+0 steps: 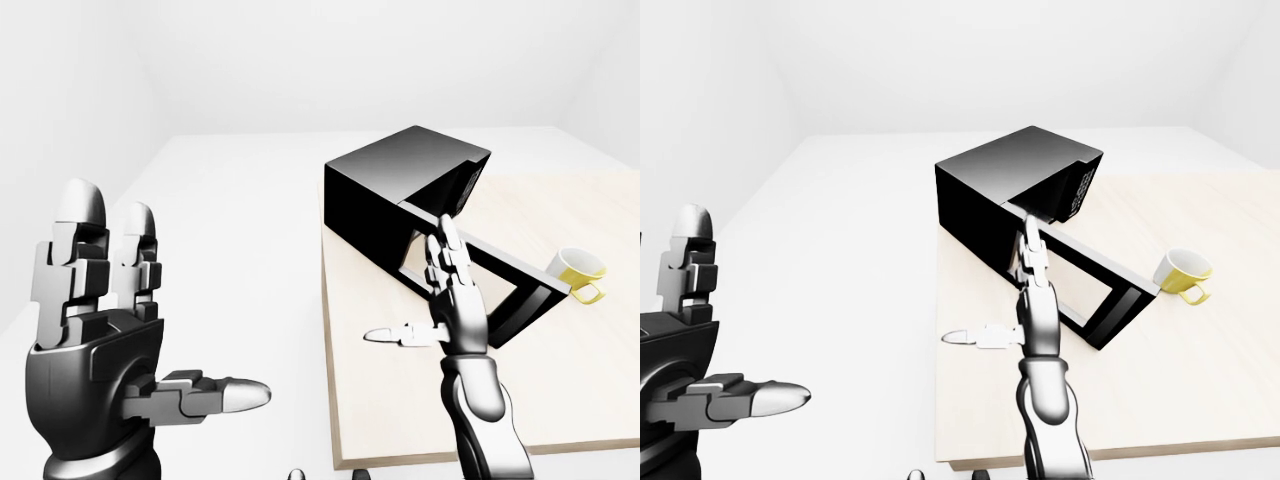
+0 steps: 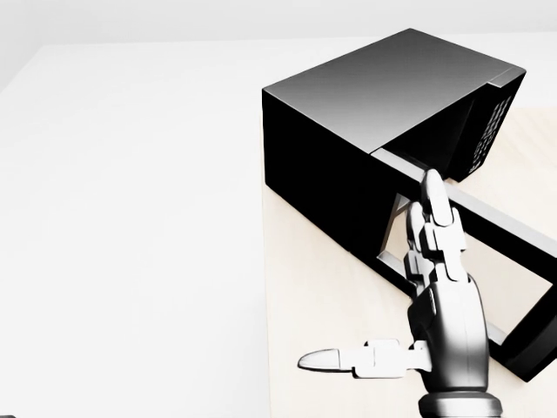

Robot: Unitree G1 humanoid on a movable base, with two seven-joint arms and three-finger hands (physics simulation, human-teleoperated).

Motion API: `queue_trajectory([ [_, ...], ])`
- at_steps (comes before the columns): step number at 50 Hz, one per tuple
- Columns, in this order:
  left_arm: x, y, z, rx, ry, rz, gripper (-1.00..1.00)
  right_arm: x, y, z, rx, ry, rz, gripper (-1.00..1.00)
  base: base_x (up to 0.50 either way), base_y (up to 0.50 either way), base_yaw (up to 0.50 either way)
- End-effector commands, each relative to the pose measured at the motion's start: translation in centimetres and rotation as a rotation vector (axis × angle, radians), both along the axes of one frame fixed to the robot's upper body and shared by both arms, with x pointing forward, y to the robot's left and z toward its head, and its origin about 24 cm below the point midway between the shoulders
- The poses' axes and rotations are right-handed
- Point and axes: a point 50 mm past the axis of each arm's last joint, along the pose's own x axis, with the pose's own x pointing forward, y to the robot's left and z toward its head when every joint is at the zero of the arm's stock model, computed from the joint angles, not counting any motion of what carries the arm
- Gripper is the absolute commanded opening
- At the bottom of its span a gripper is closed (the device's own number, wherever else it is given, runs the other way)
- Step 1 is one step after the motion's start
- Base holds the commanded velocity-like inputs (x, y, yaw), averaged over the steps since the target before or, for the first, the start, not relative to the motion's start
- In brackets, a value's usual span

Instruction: Close the microwave.

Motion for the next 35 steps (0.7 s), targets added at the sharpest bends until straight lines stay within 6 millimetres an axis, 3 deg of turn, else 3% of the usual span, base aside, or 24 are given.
queue_trajectory([
  [1, 0.0, 0.0, -0.1, -0.003, 0.005, -0.001, 1.00, 1.5, -0.5, -3.0, 0.014, 0.129, -0.017, 1.00, 0.00, 0.00, 0.00],
  [7, 0.0, 0.0, -0.1, 0.003, 0.006, 0.003, 1.00, 2.4, -0.8, -4.8, 0.033, 0.168, -0.025, 1.00, 0.00, 0.00, 0.00],
  [35, 0.0, -0.2, -0.2, 0.003, 0.014, -0.008, 1.00, 3.6, -1.8, -5.5, 0.038, 0.182, -0.066, 1.00, 0.00, 0.00, 0.00],
])
